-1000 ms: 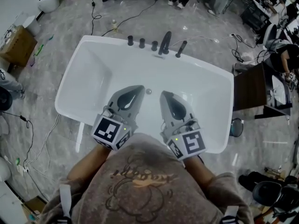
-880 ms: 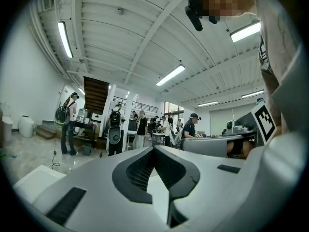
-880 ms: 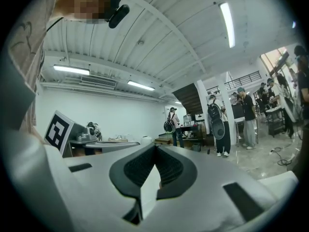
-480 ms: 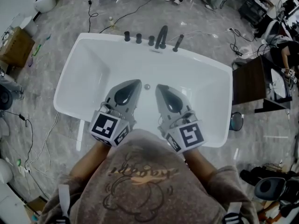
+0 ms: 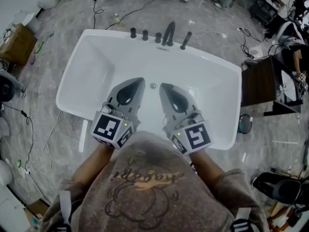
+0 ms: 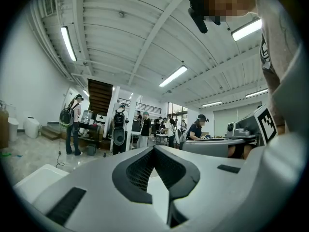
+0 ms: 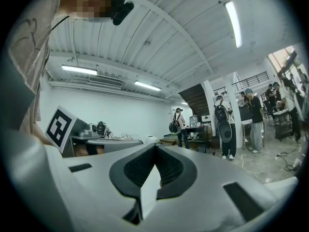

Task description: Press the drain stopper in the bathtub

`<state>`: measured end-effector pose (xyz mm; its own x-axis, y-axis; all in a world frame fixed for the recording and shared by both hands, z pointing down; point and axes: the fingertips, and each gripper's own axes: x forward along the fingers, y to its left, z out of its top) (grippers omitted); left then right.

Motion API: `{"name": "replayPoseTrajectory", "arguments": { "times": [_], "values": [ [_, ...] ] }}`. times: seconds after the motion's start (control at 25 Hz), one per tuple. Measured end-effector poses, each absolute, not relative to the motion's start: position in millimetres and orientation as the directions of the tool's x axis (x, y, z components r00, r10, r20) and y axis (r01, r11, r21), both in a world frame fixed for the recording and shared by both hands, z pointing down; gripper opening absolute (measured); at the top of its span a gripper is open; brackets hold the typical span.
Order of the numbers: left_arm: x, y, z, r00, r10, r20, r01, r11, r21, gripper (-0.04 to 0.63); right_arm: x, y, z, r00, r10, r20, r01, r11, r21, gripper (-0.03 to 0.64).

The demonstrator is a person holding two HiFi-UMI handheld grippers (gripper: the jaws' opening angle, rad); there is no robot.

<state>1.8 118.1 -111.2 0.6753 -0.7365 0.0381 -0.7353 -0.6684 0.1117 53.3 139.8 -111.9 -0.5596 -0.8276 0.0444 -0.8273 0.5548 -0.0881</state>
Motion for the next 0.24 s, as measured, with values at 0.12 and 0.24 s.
{"name": "replayPoseTrajectory", "arguments": {
  "times": [0.12,0.24],
  "values": [
    [1.1,118.7,-112.8,0.671,-0.74,0.039,-0.739,-0.664,0.111,0.006,52.8,140.6,-112.1,-0.561,-0.827,0.046,-0.827,0.555,-0.091,0.002],
    [2.5,116.7,-115.9,0.67,-0.742,0.037,-0.74,-0.663,0.113,0.008,53.2,138.7,-113.1,-0.56,-0.827,0.049,-0.827,0.554,-0.097,0.002]
  ]
}}
